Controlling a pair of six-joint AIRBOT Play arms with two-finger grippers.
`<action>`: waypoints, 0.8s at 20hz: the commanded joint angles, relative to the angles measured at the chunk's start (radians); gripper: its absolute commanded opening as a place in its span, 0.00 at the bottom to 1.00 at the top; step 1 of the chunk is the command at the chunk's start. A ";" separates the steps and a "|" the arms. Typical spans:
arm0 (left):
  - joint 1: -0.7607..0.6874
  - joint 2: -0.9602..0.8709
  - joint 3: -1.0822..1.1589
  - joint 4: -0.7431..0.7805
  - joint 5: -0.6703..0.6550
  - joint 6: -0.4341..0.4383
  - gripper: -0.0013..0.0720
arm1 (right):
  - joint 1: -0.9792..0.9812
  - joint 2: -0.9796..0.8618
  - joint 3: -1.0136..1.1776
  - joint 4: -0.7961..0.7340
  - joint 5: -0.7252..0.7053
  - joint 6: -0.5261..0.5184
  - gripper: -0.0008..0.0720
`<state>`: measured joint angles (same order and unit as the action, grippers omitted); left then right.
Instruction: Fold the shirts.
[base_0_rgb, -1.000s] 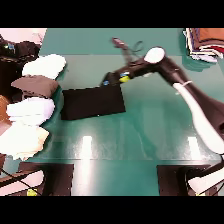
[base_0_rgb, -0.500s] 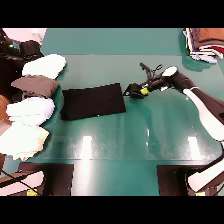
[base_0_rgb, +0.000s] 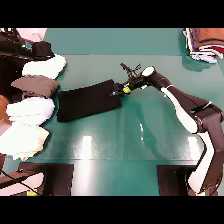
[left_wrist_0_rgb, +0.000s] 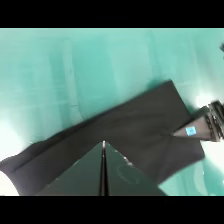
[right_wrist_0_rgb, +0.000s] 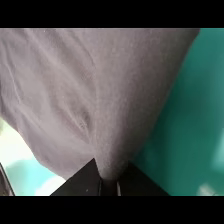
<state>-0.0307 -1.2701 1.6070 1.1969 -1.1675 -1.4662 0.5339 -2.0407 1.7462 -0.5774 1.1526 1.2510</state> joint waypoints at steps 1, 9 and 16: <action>-0.039 -0.001 0.000 0.000 -0.003 0.000 0.05 | -0.022 0.024 0.051 -0.006 -0.018 0.021 0.03; -0.064 0.000 0.000 -0.001 -0.013 0.000 0.05 | -0.436 0.420 -0.189 -0.325 -0.036 0.124 0.03; -0.064 0.000 0.000 -0.002 -0.010 0.000 0.05 | -1.047 0.779 -0.593 -0.340 -0.163 0.168 0.03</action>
<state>-0.0944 -1.2701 1.6070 1.1954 -1.1786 -1.4662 -0.2840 -1.3918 1.2968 -0.9005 1.0485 1.3865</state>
